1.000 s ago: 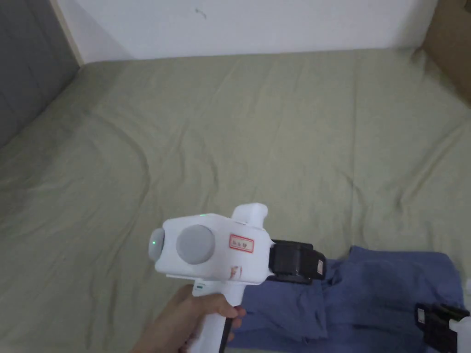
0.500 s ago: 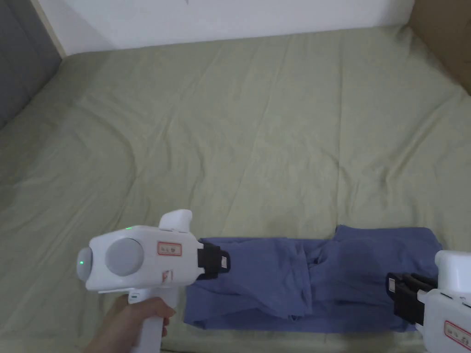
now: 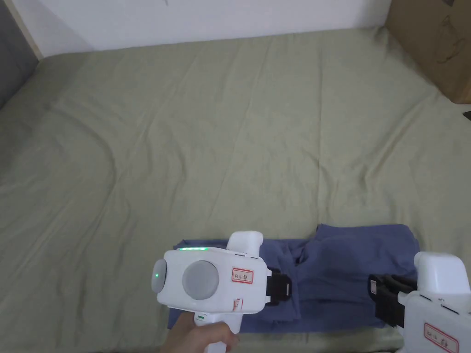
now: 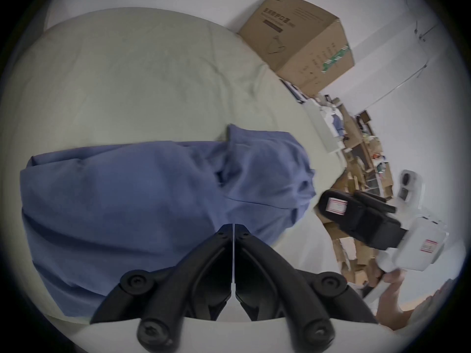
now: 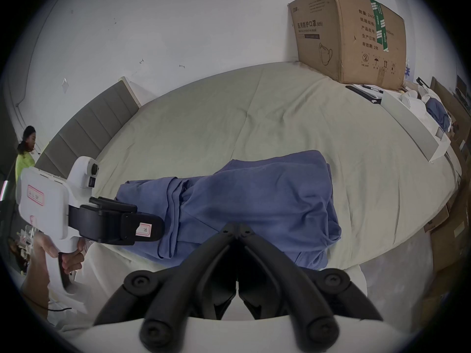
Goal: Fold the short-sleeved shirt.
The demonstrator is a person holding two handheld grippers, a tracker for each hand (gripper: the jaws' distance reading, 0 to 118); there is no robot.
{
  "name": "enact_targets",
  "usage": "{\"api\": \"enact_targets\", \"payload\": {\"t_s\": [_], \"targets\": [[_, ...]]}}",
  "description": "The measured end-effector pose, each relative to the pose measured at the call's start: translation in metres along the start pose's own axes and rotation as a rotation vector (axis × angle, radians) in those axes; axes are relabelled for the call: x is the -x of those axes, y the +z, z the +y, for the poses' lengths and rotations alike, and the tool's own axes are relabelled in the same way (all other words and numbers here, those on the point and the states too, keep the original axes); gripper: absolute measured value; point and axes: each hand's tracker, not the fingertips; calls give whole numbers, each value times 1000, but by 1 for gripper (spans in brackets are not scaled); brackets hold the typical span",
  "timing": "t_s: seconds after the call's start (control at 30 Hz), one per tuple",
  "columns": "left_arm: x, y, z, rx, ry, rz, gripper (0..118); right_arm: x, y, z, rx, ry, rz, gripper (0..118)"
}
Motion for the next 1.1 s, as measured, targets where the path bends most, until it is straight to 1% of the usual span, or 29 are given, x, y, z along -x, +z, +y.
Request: {"api": "enact_targets", "payload": {"t_s": [0.07, 0.17, 0.2, 0.23, 0.27, 0.3, 0.33, 0.4, 0.47, 0.5, 0.57, 0.63, 0.73, 0.8, 0.87, 0.9, 0.93, 0.97, 1.0, 1.03, 1.07, 1.1], "targets": [[-1, 5, -1, 7, 5, -66, 1, 1, 0, 0, 2, 1, 1, 0], [7, 29, -1, -33, -2, -63, 3, 5, 3, 3, -3, 15, 1, 0], [14, 41, -1, -65, -11, -55, 13, 6, 4, 4, -6, 18, 4, 0], [21, 53, -1, -90, -16, -35, 32, 7, 4, 5, -8, 19, 3, 0], [34, 68, -1, -122, 2, -18, 56, 8, 3, 6, -9, 21, 2, 0], [49, 80, -2, -147, 29, -17, 84, 9, 3, 7, -9, 24, 3, 0], [63, 91, -3, -156, 63, -15, 102, 11, 2, 8, -10, 25, 1, 0], [98, 110, -5, -164, 159, -4, 109, 13, 0, 9, -8, 28, 4, 0], [125, 127, -12, -195, 213, 4, 112, 17, -3, 10, -3, 25, 6, 0], [139, 130, -14, -202, 225, -23, 112, 19, -5, 10, 2, 25, 9, 0], [164, 133, -21, -205, 314, -79, 112, 23, -9, 9, 13, 26, 14, 0], [177, 127, -25, -165, 404, -112, 112, 28, -12, 9, 26, 27, 20, 0], [194, 110, -29, -142, 441, -163, 112, 36, -15, 9, 42, 39, 30, 0], [201, 94, -28, -139, 506, -216, 112, 39, -15, 11, 55, 35, 44, 0], [204, 90, -24, -172, 525, -304, 112, 41, -16, 13, 57, 37, 52, 0], [217, 86, -20, -180, 547, -335, 110, 42, -16, 13, 55, 48, 43, 0], [218, 81, -18, -176, 559, -360, 102, 44, -16, 14, 52, 58, 37, 0], [219, 74, -17, -170, 566, -384, 86, 44, -17, 15, 51, 60, 33, 0], [219, 66, -16, -161, 563, -422, 55, 45, -17, 16, 50, 60, 33, 0], [227, 54, -16, -118, 570, -432, 33, 45, -18, 17, 50, 58, 36, 0], [226, 44, -17, -73, 594, -407, 22, 46, -19, 18, 51, 56, 37, 0], [224, 34, -19, -42, 595, -346, 20, 46, -19, 18, 53, 56, 36, 0]]}}
